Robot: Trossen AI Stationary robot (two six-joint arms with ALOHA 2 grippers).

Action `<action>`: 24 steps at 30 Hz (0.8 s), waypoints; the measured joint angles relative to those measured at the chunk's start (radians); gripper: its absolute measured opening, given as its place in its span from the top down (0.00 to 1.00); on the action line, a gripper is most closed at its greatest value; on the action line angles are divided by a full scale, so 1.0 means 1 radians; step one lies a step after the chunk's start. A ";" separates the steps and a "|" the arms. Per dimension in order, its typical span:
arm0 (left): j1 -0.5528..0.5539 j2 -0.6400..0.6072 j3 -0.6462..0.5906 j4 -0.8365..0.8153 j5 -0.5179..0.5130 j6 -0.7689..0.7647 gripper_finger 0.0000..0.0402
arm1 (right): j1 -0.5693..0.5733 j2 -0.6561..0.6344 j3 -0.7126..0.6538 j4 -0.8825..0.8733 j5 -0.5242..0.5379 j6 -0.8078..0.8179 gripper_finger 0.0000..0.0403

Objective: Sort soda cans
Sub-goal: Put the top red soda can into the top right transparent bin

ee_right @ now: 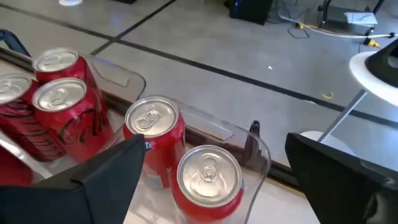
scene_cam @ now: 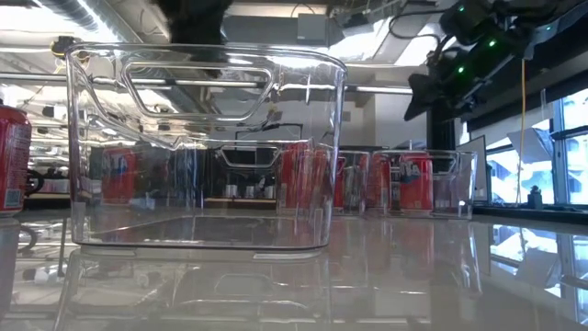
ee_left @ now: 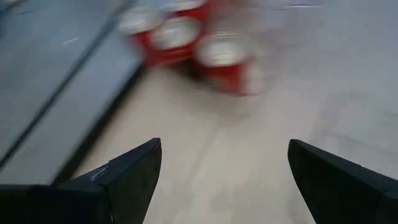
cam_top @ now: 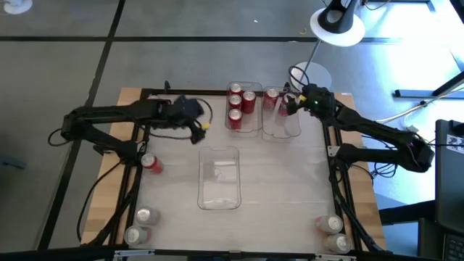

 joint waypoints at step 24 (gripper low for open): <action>0.686 0.129 -0.053 -0.243 -0.111 0.034 0.16 | 0.000 -0.045 -0.003 -0.040 -0.095 0.000 0.04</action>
